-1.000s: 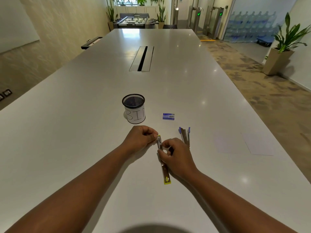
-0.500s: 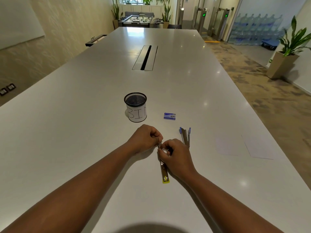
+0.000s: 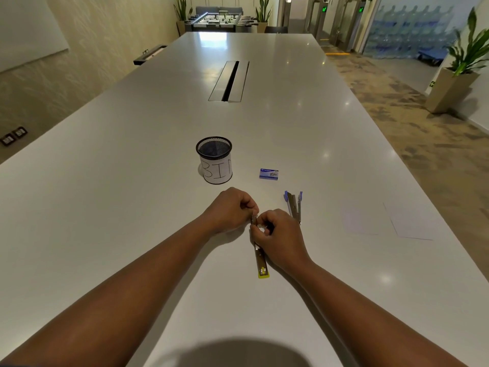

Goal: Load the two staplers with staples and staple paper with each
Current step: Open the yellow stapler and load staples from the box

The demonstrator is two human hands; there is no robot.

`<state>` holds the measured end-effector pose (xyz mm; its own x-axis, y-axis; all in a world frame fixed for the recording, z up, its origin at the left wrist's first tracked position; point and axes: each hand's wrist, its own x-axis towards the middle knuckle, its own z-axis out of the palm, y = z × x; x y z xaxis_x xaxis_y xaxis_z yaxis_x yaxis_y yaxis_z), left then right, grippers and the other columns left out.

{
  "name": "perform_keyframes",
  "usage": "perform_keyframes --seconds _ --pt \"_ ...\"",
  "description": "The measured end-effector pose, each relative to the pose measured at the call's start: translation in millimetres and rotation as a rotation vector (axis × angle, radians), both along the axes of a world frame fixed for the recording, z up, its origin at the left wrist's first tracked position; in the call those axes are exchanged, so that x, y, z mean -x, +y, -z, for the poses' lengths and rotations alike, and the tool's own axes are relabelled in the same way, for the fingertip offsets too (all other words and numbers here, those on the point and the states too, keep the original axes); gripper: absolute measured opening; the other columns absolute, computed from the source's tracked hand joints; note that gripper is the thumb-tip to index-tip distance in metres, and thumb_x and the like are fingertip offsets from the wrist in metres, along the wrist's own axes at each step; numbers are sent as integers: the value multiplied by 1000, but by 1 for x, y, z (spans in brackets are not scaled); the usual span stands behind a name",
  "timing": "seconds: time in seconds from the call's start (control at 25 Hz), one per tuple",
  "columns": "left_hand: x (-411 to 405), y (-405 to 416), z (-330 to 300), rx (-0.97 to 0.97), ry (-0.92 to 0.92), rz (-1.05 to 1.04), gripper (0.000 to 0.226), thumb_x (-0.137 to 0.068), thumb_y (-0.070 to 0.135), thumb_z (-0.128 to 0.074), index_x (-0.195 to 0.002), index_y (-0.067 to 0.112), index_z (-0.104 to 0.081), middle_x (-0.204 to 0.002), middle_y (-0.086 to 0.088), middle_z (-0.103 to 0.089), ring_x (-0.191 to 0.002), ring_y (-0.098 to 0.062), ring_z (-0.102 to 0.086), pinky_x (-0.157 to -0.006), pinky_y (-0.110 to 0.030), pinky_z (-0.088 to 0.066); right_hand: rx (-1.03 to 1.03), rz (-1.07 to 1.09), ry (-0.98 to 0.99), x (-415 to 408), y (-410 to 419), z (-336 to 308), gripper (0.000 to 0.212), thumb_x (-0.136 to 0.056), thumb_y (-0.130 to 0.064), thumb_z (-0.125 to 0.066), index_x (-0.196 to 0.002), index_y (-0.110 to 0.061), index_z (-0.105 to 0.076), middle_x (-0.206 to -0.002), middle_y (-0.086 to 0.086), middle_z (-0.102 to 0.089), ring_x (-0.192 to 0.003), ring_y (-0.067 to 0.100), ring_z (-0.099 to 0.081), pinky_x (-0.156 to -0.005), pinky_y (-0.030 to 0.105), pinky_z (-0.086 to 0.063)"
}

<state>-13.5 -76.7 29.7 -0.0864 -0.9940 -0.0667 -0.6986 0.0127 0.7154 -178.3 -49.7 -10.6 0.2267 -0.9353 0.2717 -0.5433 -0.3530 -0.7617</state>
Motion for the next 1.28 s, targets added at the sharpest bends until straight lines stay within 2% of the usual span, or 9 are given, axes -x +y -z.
perform_keyframes --seconds 0.12,0.28,0.44,0.56,0.68,0.8,1.0,1.12,1.28 --pt "-1 1 1 -31 15 -2 8 -87 12 -76 -86 19 -80 -90 5 -75 -90 -12 -68 -86 -33 -55 -4 -3 3 0 0 1 10 -85 -17 -74 -80 -12 -67 -74 1 -61 -70 17 -55 -65 38 -52" --pt "-4 2 5 -98 126 -26 8 -81 10 -83 -88 14 -81 -91 2 -77 -90 -14 -70 -85 -31 -56 -6 4 0 0 0 1 11 -84 -17 -75 -79 -14 -66 -72 -2 -58 -67 14 -54 -63 36 -51" --pt "-7 1 5 -177 281 -152 33 -74 2 -85 -102 16 -73 -86 -1 -73 -82 -17 -68 -84 -35 -59 -14 2 -2 1 0 1 12 -83 -18 -75 -77 -16 -65 -72 -3 -59 -68 15 -55 -63 37 -52" --pt "-7 -3 4 -250 296 -190 48 -72 3 -86 -111 16 -62 -85 -4 -69 -78 -15 -63 -75 -33 -57 -18 5 15 0 0 2 13 -85 -20 -75 -78 -18 -64 -74 -3 -60 -70 15 -56 -64 35 -52" --pt "-6 -7 2 -289 330 -234 30 -77 -2 -77 -101 13 -67 -89 -8 -72 -78 -15 -68 -62 -23 -56 -13 4 22 0 0 4 14 -85 -22 -75 -78 -20 -63 -74 -6 -59 -69 13 -55 -63 28 -49" --pt "-5 -10 4 -317 472 -287 20 -81 -10 -65 -96 2 -67 -77 -15 -71 -56 -16 -63 -56 -26 -54 -4 8 16 -1 -1 5 13 -85 -22 -75 -79 -18 -64 -74 -7 -59 -68 12 -54 -62 28 -48" --pt "-6 -17 9 -373 606 -388 13 -82 -9 -62 -92 -4 -68 -70 -21 -69 -45 -19 -52 -44 -24 -47 16 15 -22 -1 0 7 18 -83 -23 -72 -86 -26 -55 -76 -10 -58 -63 9 -53 -55 17 -42" --pt "-7 -19 15 -349 630 -406 9 -82 -5 -63 -89 -5 -68 -65 -19 -67 -43 -18 -51 -43 -23 -47 64 -2 -33 -1 2 8 23 -86 -21 -72 -95 -30 -53 -84 -13 -58 -72 7 -55 -58 16 -45" --pt "-8 -20 21 -315 661 -405 8 -84 -2 -65 -90 -5 -70 -63 -18 -65 -43 -18 -51 -51 -28 -52 138 -48 28 -1 4 8 29 -86 -27 -75 -114 -23 -66 -100 -9 -64 -83 7 -58 -70 20 -50"
